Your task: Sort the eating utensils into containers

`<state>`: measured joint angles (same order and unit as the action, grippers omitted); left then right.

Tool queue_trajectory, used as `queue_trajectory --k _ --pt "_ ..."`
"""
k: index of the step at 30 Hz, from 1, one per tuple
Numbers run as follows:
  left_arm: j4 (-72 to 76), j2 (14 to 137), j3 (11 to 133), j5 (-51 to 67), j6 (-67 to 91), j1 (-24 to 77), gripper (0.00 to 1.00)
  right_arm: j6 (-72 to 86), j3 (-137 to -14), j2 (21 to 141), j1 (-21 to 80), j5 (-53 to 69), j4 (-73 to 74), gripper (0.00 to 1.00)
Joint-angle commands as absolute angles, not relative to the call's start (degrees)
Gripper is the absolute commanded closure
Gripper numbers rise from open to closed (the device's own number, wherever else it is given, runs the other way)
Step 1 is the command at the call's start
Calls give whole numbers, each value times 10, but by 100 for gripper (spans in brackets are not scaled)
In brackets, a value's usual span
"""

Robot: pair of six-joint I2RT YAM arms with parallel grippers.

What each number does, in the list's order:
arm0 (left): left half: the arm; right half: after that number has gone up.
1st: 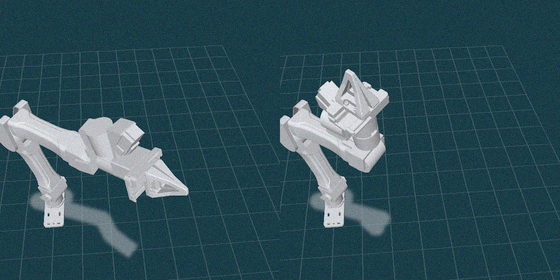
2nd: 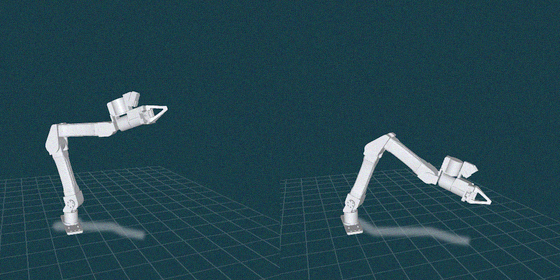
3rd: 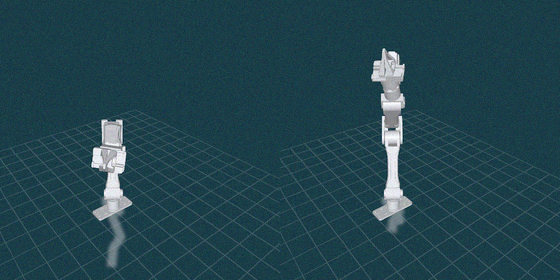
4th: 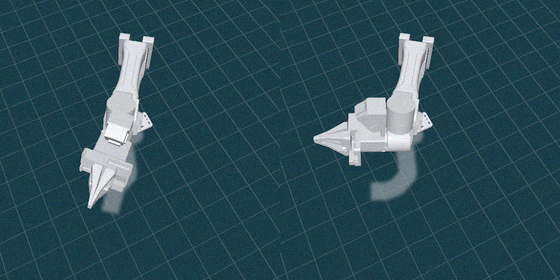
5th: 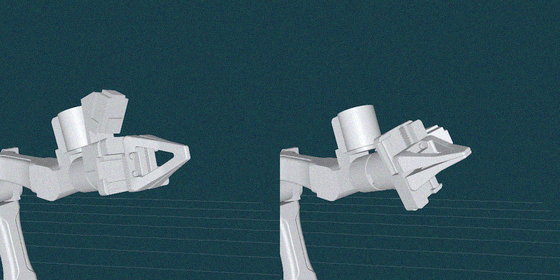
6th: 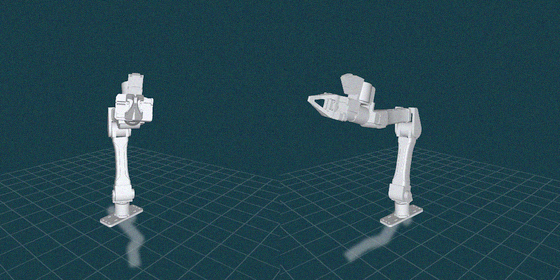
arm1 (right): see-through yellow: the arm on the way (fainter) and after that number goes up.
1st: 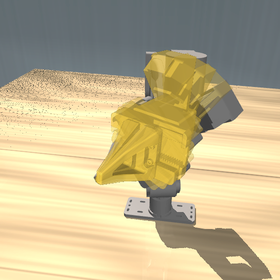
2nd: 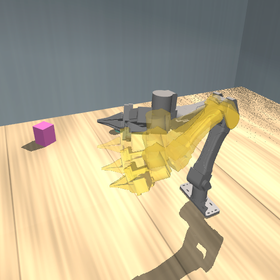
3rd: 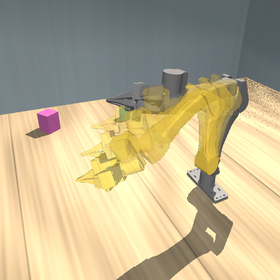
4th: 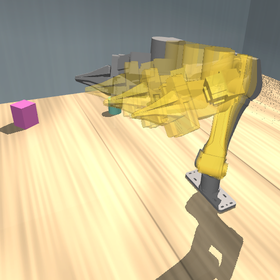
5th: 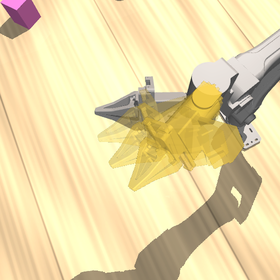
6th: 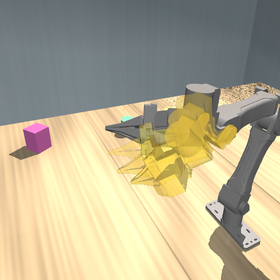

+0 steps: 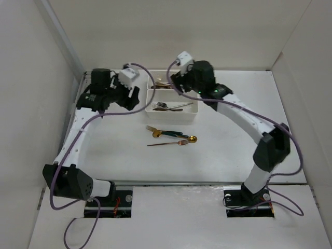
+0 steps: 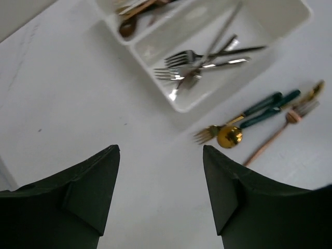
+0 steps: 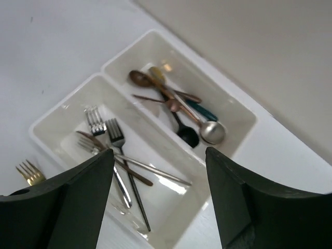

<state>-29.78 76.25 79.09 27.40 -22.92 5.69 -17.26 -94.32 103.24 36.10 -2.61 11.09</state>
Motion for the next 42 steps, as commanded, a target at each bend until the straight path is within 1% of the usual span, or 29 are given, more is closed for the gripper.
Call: queue_trajectory --k 1,2,3,4,5,9,12,14,15,21,24,32,33,35,36,39,40,42 --pt "-360 755 760 271 -361 175 38 -32 -864 925 296 8 57 24" --pt "-366 755 746 259 -376 206 38 -23 -864 906 287 8 57 24" --pt "-373 763 735 248 -389 236 37 -23 -825 888 280 8 49 24" --pt "-379 779 715 231 -406 291 36 -23 -790 856 273 -11 49 24" --pt "-384 789 705 223 -406 316 36 -23 -789 842 273 -19 44 24" --pt "-384 858 693 211 -429 409 32 -23 -715 783 268 -33 44 24" --pt "-372 929 698 211 -441 441 32 -18 -692 748 268 -45 44 24" --pt "-365 962 703 198 -448 446 32 -18 -676 725 263 -52 44 24" --pt "-360 989 717 192 -443 446 36 -18 -676 716 263 -52 44 24" --pt "-316 1029 706 145 -443 452 37 -48 -634 667 263 -69 44 23" --pt "-295 1056 706 117 -422 458 40 -59 -628 653 258 -69 44 23" --pt "-290 1079 722 122 -405 458 40 -83 -628 648 258 -58 44 23" --pt "-295 1086 722 122 -405 458 41 -83 -628 648 258 -52 44 23" --pt "-295 1092 722 115 -405 458 44 -91 -623 648 258 -52 44 23" --pt "-295 1098 727 107 -405 458 50 -97 -623 648 258 -52 44 23" --pt "-295 1098 732 102 -405 458 75 -112 -618 648 252 -47 44 23" --pt "-295 1098 732 102 -405 458 91 -112 -618 648 252 -47 44 23" --pt "-302 1098 732 102 -405 463 97 -117 -618 648 252 -47 44 23"
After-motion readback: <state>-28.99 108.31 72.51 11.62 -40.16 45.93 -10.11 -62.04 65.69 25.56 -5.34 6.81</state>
